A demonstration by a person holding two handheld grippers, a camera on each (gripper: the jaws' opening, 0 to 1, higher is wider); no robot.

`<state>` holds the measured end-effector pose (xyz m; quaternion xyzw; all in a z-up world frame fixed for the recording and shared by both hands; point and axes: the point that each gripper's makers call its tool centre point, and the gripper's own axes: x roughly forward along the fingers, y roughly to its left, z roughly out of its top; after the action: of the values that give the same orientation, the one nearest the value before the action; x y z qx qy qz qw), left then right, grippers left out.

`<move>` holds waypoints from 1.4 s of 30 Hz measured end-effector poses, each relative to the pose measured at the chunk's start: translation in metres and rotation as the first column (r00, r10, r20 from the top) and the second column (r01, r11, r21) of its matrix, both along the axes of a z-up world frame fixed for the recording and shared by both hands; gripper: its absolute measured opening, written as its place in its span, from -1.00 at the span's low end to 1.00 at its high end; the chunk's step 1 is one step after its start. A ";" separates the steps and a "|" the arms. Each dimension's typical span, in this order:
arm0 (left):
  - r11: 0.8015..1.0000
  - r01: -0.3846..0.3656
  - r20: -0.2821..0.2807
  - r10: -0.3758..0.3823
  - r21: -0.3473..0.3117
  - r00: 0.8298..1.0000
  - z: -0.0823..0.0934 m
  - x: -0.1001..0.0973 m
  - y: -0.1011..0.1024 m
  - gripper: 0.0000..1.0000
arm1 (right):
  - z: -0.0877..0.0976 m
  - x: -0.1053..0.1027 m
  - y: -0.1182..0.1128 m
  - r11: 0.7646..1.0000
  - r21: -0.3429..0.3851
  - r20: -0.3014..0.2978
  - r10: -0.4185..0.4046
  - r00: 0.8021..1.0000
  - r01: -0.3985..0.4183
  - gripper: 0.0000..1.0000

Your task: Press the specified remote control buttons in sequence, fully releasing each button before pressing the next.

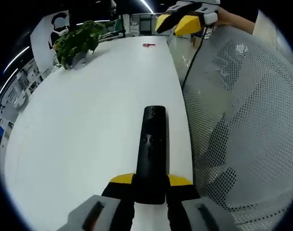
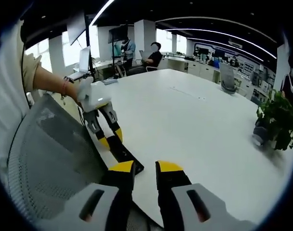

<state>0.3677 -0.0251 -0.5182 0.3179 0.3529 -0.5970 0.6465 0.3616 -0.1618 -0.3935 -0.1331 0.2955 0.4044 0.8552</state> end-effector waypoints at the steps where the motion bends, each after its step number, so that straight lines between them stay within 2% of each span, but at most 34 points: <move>1: 1.000 0.003 0.007 -0.003 0.001 1.000 0.000 0.000 0.000 -0.52 | -0.003 -0.002 0.001 1.000 -0.007 -0.011 0.011 1.000 -0.011 -0.68; 7: 1.000 -0.008 0.015 0.008 0.014 1.000 0.000 -0.002 -0.001 -0.52 | -0.012 -0.011 0.007 0.996 -0.051 -0.046 0.071 0.996 -0.073 -0.74; 13: 0.999 -0.032 0.012 0.031 0.012 0.999 0.000 -0.001 0.000 -0.52 | -0.019 -0.014 0.006 0.994 -0.069 -0.085 0.075 0.994 -0.080 -0.77; 14: 1.000 -0.025 0.015 0.024 0.012 1.000 0.000 -0.001 0.000 -0.52 | -0.026 -0.017 0.004 0.991 -0.097 -0.119 0.075 0.990 -0.087 -0.78; 17: 1.000 -0.028 0.009 0.028 -0.009 1.000 0.000 -0.001 0.001 -0.52 | -0.039 -0.029 0.004 0.983 -0.122 -0.206 0.107 0.973 -0.135 -0.80; 19: 0.999 -0.025 0.009 0.026 -0.025 1.000 0.000 -0.001 0.002 -0.52 | -0.047 -0.034 0.005 0.974 -0.152 -0.247 0.128 0.960 -0.169 -0.82; 25: 0.996 -0.026 0.009 0.027 -0.091 1.000 0.001 -0.002 0.003 -0.52 | -0.054 -0.041 0.007 0.957 -0.195 -0.282 0.156 0.946 -0.216 -0.89; 29: 0.996 -0.007 0.009 0.008 -0.088 1.000 0.002 -0.002 0.001 -0.52 | -0.057 -0.032 0.007 0.953 -0.212 -0.291 0.149 0.945 -0.215 -0.93; 33: 0.996 0.007 0.009 -0.007 -0.086 1.000 0.002 -0.003 0.001 -0.52 | -0.063 -0.018 0.018 0.952 -0.214 -0.293 0.152 0.944 -0.220 -0.96; 37: 0.996 0.016 0.006 -0.016 -0.085 1.000 0.002 -0.004 0.001 -0.52 | -0.076 -0.005 0.031 0.943 -0.222 -0.314 0.170 0.934 -0.247 -1.00; 42: 0.996 0.020 0.005 -0.019 -0.086 1.000 0.001 -0.003 0.001 -0.52 | -0.093 0.003 0.033 0.935 -0.246 -0.358 0.156 0.921 -0.254 -1.00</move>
<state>0.3650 -0.0241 -0.5171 0.2946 0.3223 -0.6172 0.6545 0.3643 -0.1286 -0.4870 -0.2162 0.4753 0.4618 0.7170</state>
